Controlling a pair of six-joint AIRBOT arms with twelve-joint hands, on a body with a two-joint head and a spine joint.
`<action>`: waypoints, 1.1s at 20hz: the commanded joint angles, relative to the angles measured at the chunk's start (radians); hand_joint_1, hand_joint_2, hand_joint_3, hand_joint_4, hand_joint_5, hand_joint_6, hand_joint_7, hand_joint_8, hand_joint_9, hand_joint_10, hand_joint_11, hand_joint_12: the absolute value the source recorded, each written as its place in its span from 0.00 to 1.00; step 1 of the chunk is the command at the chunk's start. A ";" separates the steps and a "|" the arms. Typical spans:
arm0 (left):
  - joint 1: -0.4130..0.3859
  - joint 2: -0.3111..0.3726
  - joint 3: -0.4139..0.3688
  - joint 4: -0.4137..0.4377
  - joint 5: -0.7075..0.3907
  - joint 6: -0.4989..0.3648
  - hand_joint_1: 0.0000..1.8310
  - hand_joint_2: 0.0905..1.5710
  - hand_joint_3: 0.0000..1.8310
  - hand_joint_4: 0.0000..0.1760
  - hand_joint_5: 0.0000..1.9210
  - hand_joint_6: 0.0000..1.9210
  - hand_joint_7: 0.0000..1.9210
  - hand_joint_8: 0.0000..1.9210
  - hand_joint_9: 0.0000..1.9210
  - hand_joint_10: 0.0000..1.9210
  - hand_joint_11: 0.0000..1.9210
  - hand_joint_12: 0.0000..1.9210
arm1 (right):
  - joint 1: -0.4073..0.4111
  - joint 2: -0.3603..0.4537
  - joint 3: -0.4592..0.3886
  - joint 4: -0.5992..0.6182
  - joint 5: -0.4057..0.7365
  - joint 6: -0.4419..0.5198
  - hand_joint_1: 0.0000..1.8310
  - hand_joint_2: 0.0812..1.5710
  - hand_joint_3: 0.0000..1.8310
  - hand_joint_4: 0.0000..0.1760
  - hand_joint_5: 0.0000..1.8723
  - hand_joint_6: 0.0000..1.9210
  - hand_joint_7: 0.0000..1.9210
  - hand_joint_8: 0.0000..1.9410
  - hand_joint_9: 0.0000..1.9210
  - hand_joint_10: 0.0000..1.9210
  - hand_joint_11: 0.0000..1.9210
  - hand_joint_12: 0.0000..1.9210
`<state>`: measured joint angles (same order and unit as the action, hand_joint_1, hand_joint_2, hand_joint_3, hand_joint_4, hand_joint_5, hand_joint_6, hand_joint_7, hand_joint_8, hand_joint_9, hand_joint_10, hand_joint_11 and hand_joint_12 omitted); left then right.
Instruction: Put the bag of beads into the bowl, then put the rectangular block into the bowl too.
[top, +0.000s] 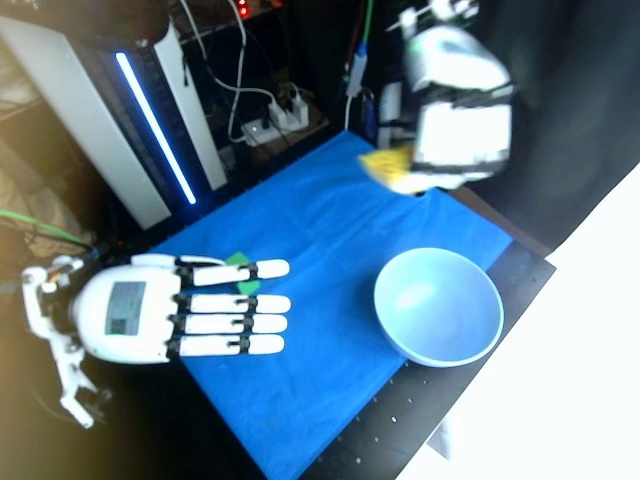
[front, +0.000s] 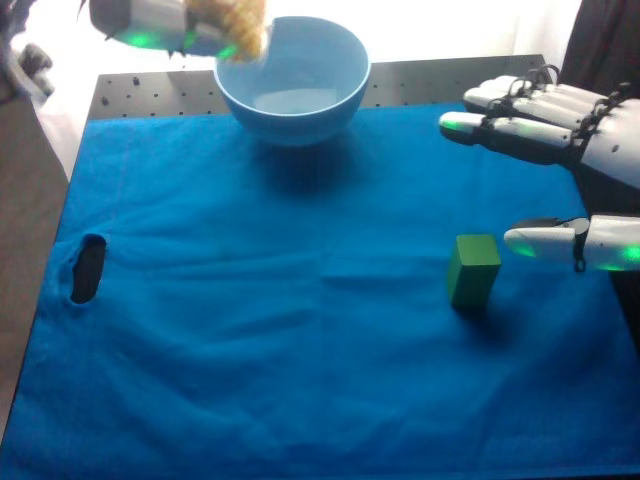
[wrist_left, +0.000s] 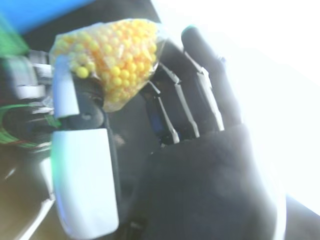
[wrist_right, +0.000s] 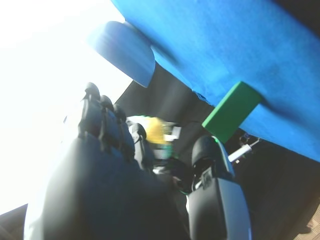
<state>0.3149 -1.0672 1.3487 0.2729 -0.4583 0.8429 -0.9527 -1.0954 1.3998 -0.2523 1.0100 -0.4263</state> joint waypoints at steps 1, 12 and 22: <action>-0.022 -0.024 0.020 -0.012 -0.031 0.014 0.68 0.67 0.00 0.00 0.50 0.51 0.58 0.44 0.51 0.48 0.39 0.78 | 0.007 0.002 0.007 0.046 0.112 0.000 0.29 0.78 0.00 0.89 0.03 0.00 0.00 0.00 0.00 0.00 0.01 0.01; -0.071 -0.343 0.377 -0.094 0.215 0.082 0.47 0.56 0.00 0.97 0.15 0.00 0.21 0.00 0.19 0.02 0.00 0.26 | 0.007 -0.008 0.036 0.025 0.122 0.000 0.26 0.75 0.00 0.67 0.01 0.00 0.00 0.00 0.00 0.00 0.02 0.01; 0.022 -0.035 0.060 -0.050 0.069 0.082 0.40 0.58 0.00 1.00 0.10 0.00 0.14 0.00 0.15 0.00 0.00 0.43 | 0.013 0.009 -0.013 -0.002 0.183 0.000 0.31 0.71 0.00 0.98 0.00 0.00 0.00 0.00 0.00 0.00 0.00 0.00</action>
<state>0.3450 -1.0966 1.3922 0.2287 -0.2672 0.9234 -0.9516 -1.0927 1.3838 -0.3088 1.0668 -0.4259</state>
